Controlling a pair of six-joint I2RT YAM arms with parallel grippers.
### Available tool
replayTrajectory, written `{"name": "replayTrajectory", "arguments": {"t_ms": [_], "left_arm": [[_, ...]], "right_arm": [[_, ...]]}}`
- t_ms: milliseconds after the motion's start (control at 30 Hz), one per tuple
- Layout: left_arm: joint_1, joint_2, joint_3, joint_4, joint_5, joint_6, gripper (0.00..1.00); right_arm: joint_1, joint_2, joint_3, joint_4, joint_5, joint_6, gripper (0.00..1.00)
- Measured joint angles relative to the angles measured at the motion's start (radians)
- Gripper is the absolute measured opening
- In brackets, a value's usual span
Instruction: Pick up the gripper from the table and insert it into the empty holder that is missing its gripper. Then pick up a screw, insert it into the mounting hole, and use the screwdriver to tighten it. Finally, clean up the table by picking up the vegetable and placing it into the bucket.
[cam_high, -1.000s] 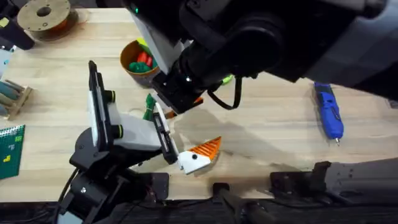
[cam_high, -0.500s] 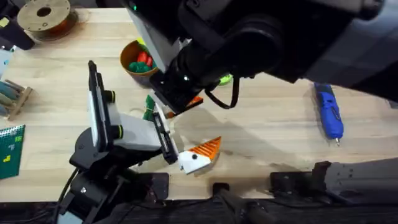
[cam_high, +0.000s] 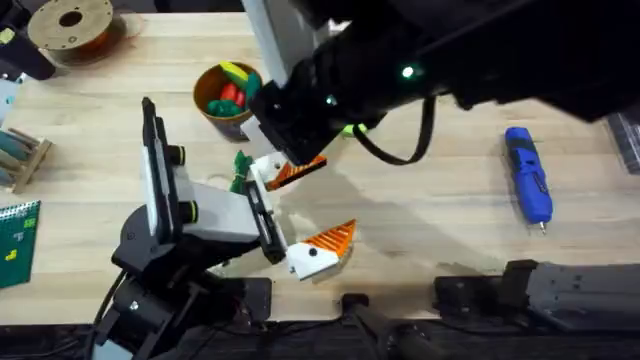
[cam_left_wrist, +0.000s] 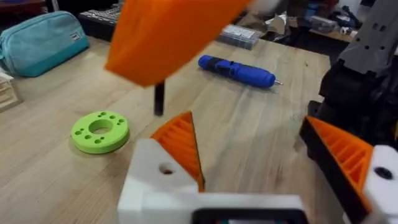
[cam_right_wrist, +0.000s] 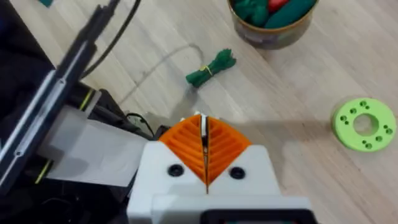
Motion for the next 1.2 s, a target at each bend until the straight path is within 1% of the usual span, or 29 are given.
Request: {"name": "replayTrajectory", "arguments": {"t_ms": [200, 567, 800, 1000, 1200], "left_arm": [[0.0, 0.0, 0.0, 0.0, 0.0, 0.0, 0.987], [0.0, 0.0, 0.0, 0.0, 0.0, 0.0, 0.987], [0.0, 0.0, 0.0, 0.0, 0.0, 0.0, 0.988], [0.0, 0.0, 0.0, 0.0, 0.0, 0.0, 0.987], [0.0, 0.0, 0.0, 0.0, 0.0, 0.0, 0.987]], "right_arm": [[0.0, -0.015, 0.029, -0.02, 0.021, 0.0, 0.006], [0.001, -0.013, 0.029, -0.082, 0.025, 0.034, 0.006], [0.024, 0.022, 0.027, -0.043, 0.025, 0.047, 0.006], [0.027, 0.023, -0.017, -0.017, 0.024, 0.069, 0.006], [0.027, 0.023, -0.025, -0.003, 0.024, 0.079, 0.006]]}}
